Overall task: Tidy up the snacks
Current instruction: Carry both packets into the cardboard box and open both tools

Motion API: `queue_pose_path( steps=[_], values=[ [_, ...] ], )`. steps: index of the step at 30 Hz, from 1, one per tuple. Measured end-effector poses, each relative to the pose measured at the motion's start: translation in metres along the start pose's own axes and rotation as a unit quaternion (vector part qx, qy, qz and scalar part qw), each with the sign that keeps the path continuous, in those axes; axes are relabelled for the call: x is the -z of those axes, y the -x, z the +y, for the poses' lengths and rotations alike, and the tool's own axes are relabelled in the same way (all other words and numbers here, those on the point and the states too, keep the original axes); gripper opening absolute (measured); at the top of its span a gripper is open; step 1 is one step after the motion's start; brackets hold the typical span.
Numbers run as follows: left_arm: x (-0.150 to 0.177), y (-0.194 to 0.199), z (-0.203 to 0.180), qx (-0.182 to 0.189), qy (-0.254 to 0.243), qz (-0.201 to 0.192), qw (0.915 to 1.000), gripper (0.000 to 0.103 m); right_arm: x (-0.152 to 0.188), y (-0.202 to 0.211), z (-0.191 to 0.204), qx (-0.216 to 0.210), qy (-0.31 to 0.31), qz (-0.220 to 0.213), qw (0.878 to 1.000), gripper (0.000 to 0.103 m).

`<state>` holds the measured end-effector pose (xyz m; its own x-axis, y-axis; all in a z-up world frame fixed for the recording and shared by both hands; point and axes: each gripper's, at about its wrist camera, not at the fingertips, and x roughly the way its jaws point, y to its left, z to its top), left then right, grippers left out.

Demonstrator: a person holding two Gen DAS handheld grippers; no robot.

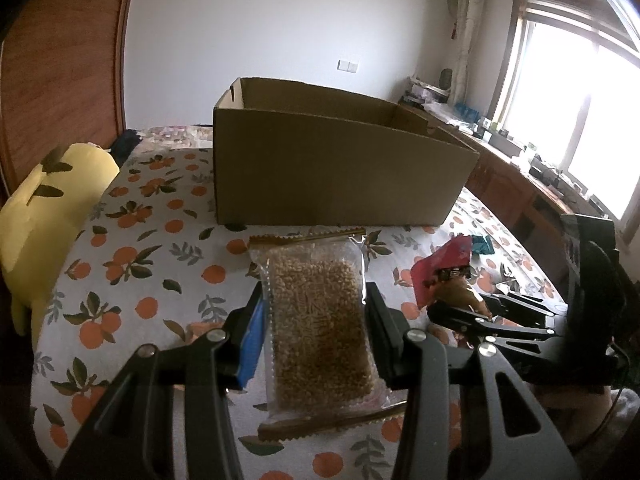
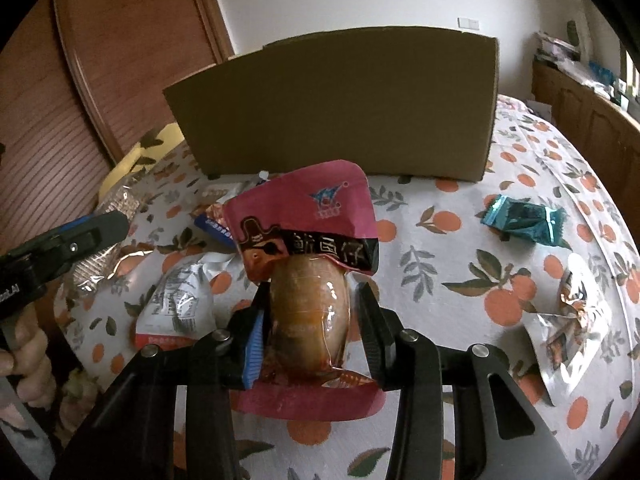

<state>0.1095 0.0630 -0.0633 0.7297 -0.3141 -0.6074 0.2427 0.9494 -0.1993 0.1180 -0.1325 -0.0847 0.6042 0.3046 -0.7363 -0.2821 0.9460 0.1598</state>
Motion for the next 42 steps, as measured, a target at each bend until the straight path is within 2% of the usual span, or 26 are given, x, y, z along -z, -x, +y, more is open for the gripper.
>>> queue_pose_path(
  steps=[12,23,34,42],
  values=[
    [-0.013,0.016,-0.017,0.010,-0.020,-0.017,0.9996,0.045,-0.004,0.031,-0.006,0.013,0.014,-0.035,0.999,0.041],
    [-0.054,0.013,-0.016,0.004,-0.020,-0.051,0.9985,0.045,-0.037,0.050,-0.013,0.007,0.040,-0.064,0.997,0.041],
    [-0.095,0.005,-0.012,-0.003,-0.054,-0.049,0.9973,0.045,-0.064,0.057,-0.024,0.013,0.062,-0.088,0.994,0.042],
    [-0.114,-0.015,-0.014,0.001,-0.075,-0.043,0.9963,0.045,-0.097,0.052,-0.024,0.010,0.091,-0.102,0.991,0.042]
  ],
)
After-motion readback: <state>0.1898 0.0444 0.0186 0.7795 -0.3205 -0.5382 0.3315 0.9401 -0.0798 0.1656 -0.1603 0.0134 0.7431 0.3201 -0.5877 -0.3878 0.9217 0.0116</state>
